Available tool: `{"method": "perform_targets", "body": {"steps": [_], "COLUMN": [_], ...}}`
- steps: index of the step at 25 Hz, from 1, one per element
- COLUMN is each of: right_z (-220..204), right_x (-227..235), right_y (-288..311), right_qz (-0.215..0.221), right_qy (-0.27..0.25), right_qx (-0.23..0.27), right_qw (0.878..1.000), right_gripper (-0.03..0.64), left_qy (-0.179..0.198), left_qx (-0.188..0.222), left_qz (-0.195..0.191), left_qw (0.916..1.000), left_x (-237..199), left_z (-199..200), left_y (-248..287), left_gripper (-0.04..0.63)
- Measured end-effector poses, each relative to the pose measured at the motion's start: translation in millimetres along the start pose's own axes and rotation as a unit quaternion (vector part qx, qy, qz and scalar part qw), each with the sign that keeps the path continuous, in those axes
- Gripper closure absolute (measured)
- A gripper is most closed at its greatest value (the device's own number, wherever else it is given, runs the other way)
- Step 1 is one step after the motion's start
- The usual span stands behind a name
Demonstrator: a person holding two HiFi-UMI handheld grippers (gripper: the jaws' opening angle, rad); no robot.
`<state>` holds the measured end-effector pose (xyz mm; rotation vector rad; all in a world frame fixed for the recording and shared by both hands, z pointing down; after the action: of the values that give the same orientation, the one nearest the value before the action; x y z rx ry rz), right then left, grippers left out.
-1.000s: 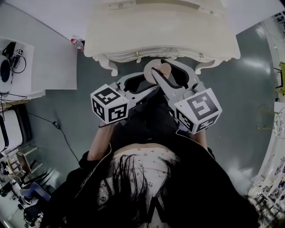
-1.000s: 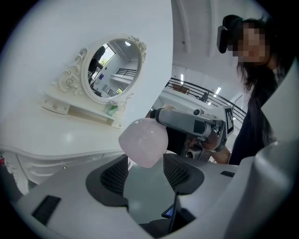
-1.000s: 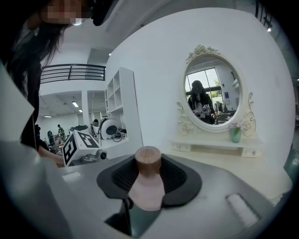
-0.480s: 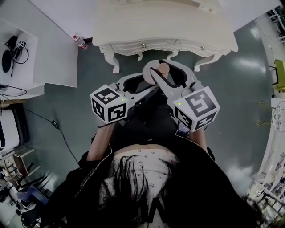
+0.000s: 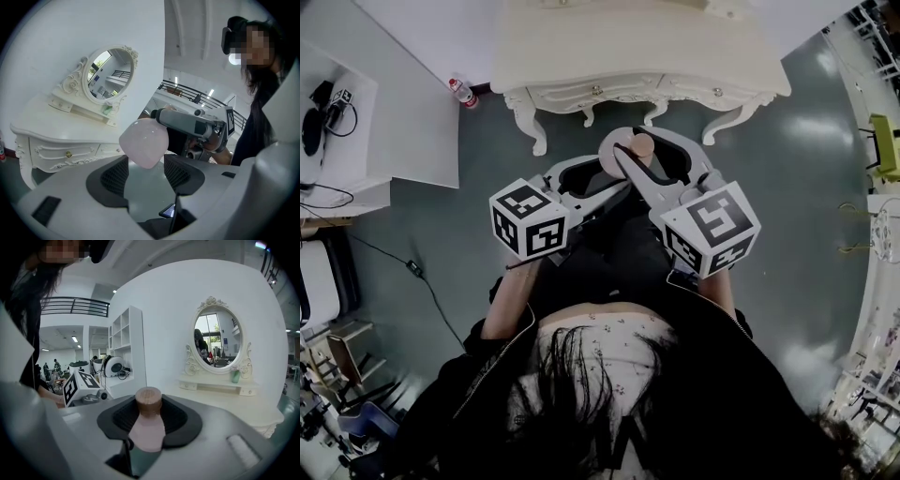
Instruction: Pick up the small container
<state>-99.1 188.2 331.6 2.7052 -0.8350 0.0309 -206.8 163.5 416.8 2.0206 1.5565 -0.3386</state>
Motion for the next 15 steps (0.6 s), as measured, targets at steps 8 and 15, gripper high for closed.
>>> {"method": "perform_targets", "body": {"steps": [8,15], "right_z": [1.0,-2.8], "right_x": [-4.0,-4.1], "right_y": [-5.4,-10.3], "right_qz": [-0.002,-0.005], "right_qy": [-0.006,0.000], "right_qx": [-0.002,-0.005], "right_qw": [1.000,1.000], "right_gripper": [0.472,0.472], "left_qy": [0.003,0.002], "left_qx": [0.000,-0.007], "left_qz": [-0.004,-0.008], "left_qw": [1.0000,0.9999], "left_x": [5.1,8.5], "left_z": [-0.6,-4.5], "left_y": [-0.9,1.3], "left_gripper": [0.371,0.371]}}
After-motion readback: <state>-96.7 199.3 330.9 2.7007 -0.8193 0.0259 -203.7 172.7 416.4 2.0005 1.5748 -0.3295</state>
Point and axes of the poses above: the fingertips, and each gripper's own axes: y forward along the fingers, x to its right, z out of its top, the point moved 7 cm from there along -y, backward along the fingers, and after that the axes turned 7 degrees about z, right-handed, at the moved point
